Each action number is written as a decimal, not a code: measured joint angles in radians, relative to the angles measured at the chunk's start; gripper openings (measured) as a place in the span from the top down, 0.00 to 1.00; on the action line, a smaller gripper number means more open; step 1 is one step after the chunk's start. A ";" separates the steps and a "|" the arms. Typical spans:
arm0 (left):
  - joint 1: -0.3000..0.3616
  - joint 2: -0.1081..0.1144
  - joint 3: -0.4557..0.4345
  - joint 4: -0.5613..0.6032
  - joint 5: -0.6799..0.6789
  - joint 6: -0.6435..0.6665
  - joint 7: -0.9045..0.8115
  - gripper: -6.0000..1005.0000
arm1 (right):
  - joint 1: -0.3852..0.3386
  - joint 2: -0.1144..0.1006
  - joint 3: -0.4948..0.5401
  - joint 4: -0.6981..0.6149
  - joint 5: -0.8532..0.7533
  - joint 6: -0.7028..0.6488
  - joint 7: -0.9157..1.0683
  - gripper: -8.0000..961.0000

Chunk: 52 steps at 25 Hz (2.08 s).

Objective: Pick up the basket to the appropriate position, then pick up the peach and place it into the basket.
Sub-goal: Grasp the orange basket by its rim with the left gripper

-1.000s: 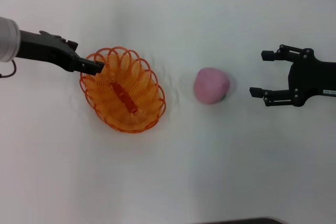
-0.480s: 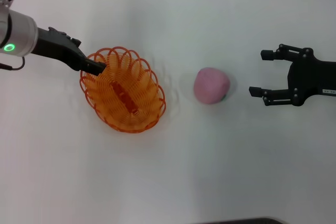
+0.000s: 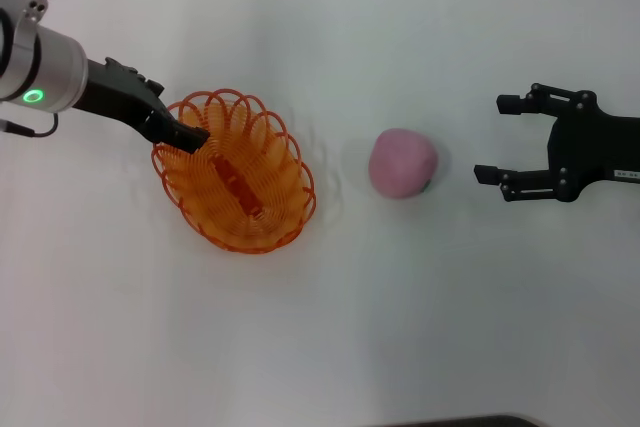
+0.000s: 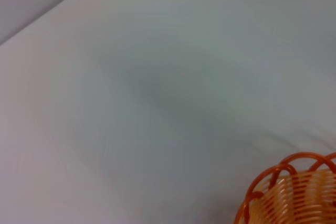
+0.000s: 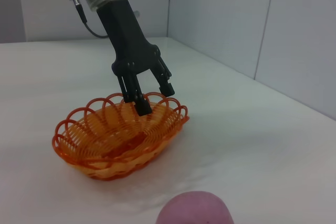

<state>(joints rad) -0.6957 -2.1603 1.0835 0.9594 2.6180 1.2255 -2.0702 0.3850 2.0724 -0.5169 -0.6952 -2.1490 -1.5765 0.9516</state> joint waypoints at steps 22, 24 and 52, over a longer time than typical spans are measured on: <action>0.001 -0.001 0.053 -0.001 0.002 -0.035 0.000 0.52 | 0.000 0.000 0.000 -0.001 0.001 0.000 -0.001 0.04; 0.000 -0.001 0.054 -0.001 0.002 -0.035 0.000 0.57 | 0.000 0.000 0.000 -0.001 0.002 0.000 -0.002 0.04; -0.014 0.006 0.046 0.010 0.029 0.007 -0.081 0.88 | 0.011 0.002 0.000 -0.002 0.001 0.003 0.000 0.04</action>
<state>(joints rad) -0.7099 -2.1542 1.1298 0.9690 2.6467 1.2329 -2.1508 0.3961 2.0740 -0.5169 -0.6969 -2.1475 -1.5732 0.9513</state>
